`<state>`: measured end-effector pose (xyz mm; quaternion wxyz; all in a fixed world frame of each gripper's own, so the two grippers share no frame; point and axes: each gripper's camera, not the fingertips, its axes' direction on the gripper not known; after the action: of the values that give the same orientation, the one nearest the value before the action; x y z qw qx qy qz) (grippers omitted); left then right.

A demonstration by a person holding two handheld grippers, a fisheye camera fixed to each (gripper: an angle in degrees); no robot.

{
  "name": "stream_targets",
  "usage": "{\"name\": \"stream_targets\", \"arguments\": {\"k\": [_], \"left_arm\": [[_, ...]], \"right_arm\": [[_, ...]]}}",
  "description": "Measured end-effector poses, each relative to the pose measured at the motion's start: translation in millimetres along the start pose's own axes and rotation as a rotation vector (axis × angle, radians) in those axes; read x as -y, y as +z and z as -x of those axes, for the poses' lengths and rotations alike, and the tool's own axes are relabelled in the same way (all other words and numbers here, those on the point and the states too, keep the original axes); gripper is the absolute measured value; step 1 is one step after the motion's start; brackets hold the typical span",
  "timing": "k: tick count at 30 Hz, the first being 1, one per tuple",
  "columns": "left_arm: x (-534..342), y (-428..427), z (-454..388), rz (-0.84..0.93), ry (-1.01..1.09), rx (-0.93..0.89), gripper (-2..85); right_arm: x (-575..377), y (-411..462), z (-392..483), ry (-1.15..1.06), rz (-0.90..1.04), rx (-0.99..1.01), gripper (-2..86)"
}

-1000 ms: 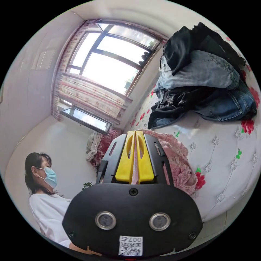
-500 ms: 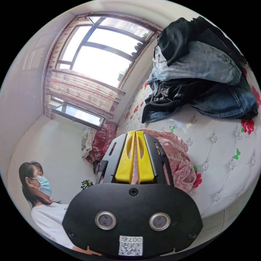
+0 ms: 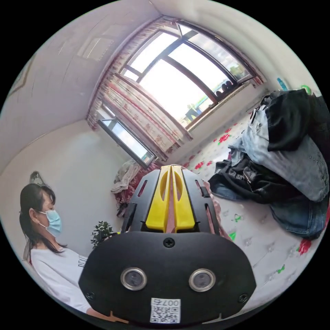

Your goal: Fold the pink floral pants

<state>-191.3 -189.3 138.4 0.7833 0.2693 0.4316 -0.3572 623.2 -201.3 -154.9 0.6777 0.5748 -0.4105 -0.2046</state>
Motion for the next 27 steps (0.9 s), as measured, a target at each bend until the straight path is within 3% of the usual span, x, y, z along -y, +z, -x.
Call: {"name": "stream_targets", "arguments": {"k": [4,8,13,18,22,27], "left_arm": [[-25,-21,28,-0.039,-0.143,-0.025,-1.0],[-4,-24,32,-0.126,-0.306,-0.177,-1.0],[49,-107,-44,-0.388,-0.178,-0.205,-1.0],[12,-223,-97,-0.606,0.028,-0.262,-1.0],[-46,-231,-105,-0.531,0.072,-0.202,-1.0],[-160,-153,-58,-0.247,-0.086,-0.006,-1.0]], "right_arm": [[-19,18,-49,0.193,0.166,-0.087,-0.3],[-13,81,-73,0.307,0.271,-0.080,-0.3],[69,101,20,0.032,0.167,0.052,-0.3],[96,14,103,-0.332,-0.011,0.145,-0.3],[61,-23,93,-0.420,0.057,0.086,-0.3],[-43,-21,11,-0.325,0.383,-0.119,-0.3]]}}
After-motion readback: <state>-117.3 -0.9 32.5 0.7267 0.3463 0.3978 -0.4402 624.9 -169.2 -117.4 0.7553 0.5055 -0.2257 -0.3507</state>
